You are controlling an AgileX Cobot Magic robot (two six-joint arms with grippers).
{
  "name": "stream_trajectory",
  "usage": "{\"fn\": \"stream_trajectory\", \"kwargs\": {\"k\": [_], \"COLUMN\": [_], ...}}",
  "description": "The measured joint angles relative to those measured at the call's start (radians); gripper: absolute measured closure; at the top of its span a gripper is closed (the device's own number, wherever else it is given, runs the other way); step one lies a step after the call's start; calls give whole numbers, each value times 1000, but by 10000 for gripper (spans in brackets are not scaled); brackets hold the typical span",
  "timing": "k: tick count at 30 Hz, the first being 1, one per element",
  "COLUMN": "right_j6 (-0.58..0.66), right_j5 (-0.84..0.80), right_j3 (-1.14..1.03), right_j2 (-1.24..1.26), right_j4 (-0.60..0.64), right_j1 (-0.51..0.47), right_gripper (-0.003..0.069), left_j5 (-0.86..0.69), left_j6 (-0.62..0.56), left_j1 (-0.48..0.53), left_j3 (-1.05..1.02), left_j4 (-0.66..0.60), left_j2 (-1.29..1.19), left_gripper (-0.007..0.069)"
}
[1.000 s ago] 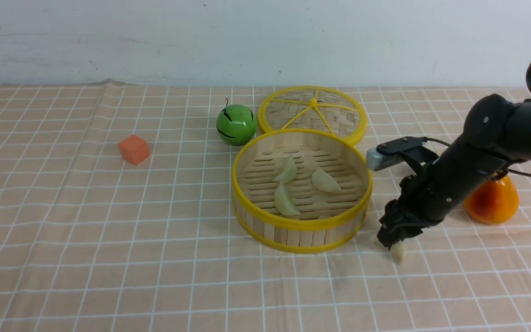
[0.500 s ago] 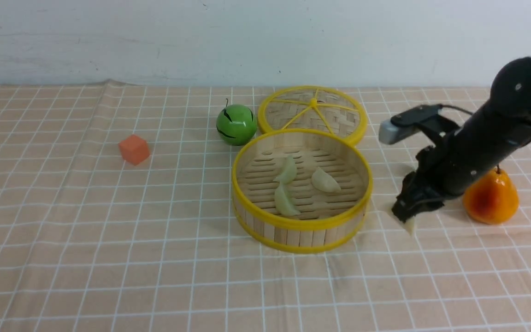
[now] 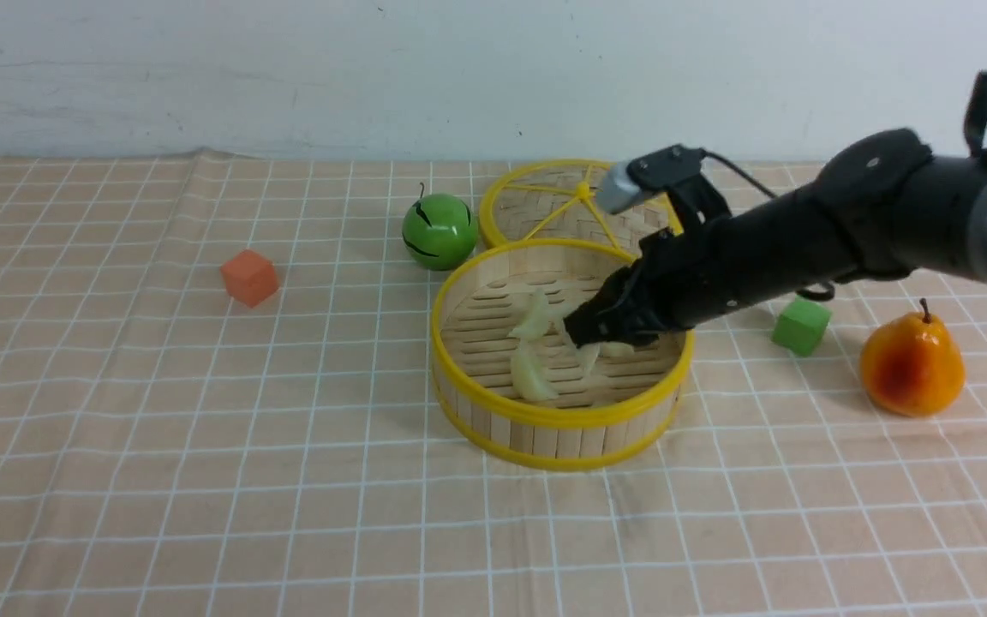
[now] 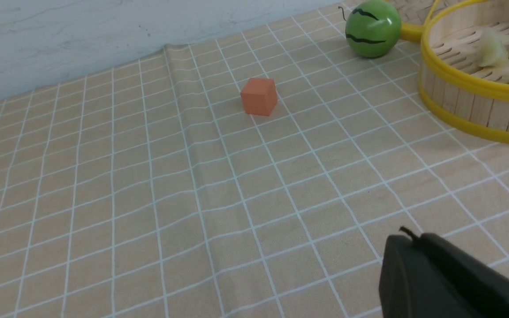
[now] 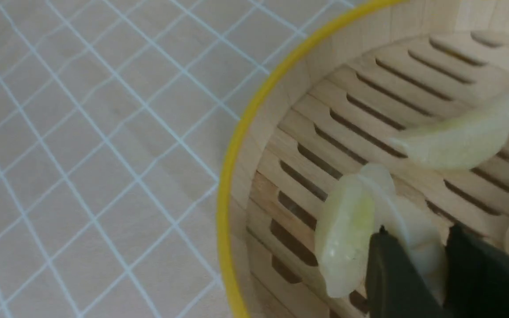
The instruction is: Put the dumplings into the steamer on the table with the brown tablecloth.
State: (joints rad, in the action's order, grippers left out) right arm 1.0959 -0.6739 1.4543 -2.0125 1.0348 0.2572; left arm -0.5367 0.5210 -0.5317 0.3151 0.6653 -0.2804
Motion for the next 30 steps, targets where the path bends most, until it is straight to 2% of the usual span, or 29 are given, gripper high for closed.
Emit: {"fn": "stream_trajectory", "kwargs": {"k": [5, 9, 12, 15, 18, 19, 20, 23, 24, 27, 30], "right_j6": [-14, -16, -30, -75, -223, -300, -311, -465, -488, -503, -473], "right_j5": [10, 13, 2, -49, -195, -262, -262, -348, -344, -292, -204], "right_j3": [0, 0, 3, 15, 77, 101, 104, 115, 108, 48, -73], "right_j2": [-29, -14, 36, 100, 266, 348, 360, 576, 638, 798, 972], "right_j4": [1, -2, -44, -104, -240, -293, -302, -406, -418, -425, -416], "right_j1": [1, -5, -42, -90, -215, -264, -272, -412, -433, -452, -411], "right_gripper": [464, 337, 284, 280, 359, 422, 422, 617, 647, 676, 674], "left_j5": [0, 0, 0, 0, 0, 0, 0, 0, 0, 1, 1], "left_j6": [0, 0, 0, 0, 0, 0, 0, 0, 0, 0, 0], "left_j1": [0, 0, 0, 0, 0, 0, 0, 0, 0, 0, 0], "left_j3": [0, 0, -1, -1, -1, -1, -1, -2, -2, -5, -6], "left_j4": [0, 0, 0, 0, 0, 0, 0, 0, 0, 0, 1], "left_j2": [0, 0, 0, 0, 0, 0, 0, 0, 0, 0, 0], "left_gripper": [610, 608, 608, 608, 608, 608, 608, 608, 608, 608, 608]}}
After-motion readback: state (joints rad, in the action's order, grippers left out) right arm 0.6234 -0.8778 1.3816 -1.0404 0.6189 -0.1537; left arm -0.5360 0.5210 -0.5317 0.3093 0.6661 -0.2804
